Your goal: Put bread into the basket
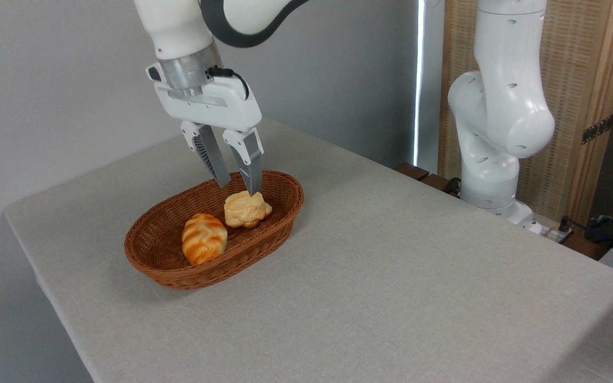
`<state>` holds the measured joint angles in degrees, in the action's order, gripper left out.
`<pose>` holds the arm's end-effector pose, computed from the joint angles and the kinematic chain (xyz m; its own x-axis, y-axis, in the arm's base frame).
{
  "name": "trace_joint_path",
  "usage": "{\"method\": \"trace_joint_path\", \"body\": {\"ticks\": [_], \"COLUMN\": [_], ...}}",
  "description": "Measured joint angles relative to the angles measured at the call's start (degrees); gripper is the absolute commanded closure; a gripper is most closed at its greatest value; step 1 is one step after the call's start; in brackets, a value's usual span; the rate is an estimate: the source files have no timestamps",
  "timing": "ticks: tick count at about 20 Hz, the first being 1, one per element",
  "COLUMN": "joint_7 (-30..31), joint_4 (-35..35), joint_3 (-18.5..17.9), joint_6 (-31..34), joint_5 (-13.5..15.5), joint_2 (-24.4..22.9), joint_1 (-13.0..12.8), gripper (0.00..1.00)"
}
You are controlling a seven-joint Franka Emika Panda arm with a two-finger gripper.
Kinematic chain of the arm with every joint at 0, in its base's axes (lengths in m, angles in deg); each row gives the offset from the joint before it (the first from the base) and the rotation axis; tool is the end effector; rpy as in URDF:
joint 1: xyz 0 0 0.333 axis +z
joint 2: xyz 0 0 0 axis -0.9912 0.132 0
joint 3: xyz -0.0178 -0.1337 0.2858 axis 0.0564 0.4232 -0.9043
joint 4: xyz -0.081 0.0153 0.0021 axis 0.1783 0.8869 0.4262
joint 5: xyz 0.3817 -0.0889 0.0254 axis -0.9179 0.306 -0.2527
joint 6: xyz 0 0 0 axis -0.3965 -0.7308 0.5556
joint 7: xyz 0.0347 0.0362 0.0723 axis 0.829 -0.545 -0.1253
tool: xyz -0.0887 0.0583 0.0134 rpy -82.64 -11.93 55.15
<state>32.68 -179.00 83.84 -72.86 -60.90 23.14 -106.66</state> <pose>0.5027 -0.1983 0.5193 0.8373 -0.5388 -0.0925 -0.5390 -0.8419 0.0250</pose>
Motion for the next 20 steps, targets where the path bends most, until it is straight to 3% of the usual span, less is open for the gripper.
{"method": "trace_joint_path", "body": {"ticks": [7,14,17,20], "joint_7": [-11.9,-31.0,-31.6,-26.1], "joint_4": [5.6,11.8,12.6,12.6], "joint_3": [-3.3,-3.9,-4.0,-2.6], "joint_6": [0.4,10.2,11.0,11.0], "joint_5": [-0.1,0.7,1.9,2.1], "joint_2": [-3.0,-4.1,-4.4,-4.3], "joint_1": [5.4,12.3,13.6,13.9], "gripper": [0.0,0.0,0.0,0.0]}}
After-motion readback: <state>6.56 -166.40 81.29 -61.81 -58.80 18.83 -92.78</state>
